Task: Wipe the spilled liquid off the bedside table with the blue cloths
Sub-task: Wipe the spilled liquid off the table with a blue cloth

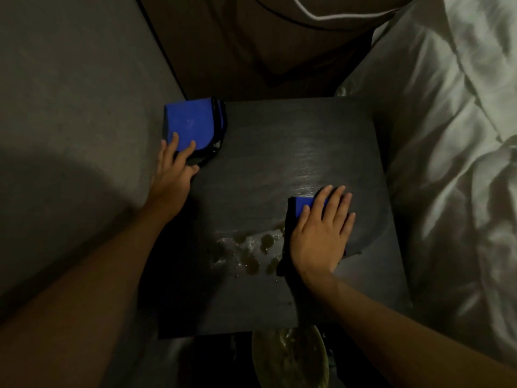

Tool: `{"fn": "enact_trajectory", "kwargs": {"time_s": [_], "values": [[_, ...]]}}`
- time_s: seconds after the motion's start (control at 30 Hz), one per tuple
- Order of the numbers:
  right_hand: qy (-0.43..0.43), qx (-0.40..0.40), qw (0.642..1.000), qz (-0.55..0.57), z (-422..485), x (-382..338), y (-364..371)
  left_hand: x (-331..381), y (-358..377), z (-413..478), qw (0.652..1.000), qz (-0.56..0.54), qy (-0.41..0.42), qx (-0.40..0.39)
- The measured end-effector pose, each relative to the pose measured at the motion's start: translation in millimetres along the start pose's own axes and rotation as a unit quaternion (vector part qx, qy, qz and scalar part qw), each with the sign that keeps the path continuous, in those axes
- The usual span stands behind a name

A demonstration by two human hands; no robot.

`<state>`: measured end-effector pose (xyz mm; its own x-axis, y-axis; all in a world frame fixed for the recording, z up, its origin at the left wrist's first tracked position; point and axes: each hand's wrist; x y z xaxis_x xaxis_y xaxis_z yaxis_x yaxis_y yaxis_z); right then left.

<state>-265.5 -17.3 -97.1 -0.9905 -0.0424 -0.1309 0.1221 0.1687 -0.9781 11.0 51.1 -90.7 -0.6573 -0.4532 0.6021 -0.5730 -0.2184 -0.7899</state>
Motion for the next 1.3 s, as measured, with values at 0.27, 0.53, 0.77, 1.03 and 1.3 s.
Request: {"fn": "enact_trajectory", "kwargs": {"time_s": [0.27, 0.53, 0.77, 1.03, 1.3], "values": [[-0.083, -0.037, 0.986, 0.14, -8, 7, -23, -8, 3, 2, 1.0, -0.001, 0.005, 0.004], [-0.122, -0.023, 0.992, 0.019, -16, 12, 3, -13, 3, 3, 0.998, 0.051, 0.015, -0.024], [-0.144, -0.009, 0.99, -0.004, -32, -12, 15, -16, 2, 2, 0.983, 0.153, 0.082, -0.065], [-0.174, -0.007, 0.985, 0.007, -54, -46, 24, -14, 4, 4, 0.984, 0.163, 0.051, -0.056], [-0.297, -0.026, 0.954, -0.002, -63, -72, 31, -10, 4, 5, 0.985, 0.158, 0.02, -0.063]]}}
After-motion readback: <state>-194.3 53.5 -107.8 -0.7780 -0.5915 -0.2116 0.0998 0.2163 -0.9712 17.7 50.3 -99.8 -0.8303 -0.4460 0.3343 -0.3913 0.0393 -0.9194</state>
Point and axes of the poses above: each hand's wrist, its own z-axis towards the middle knuckle, its own y-axis out of the palm, x = y × z, and after that the axes turned 9 degrees about y, right-handed
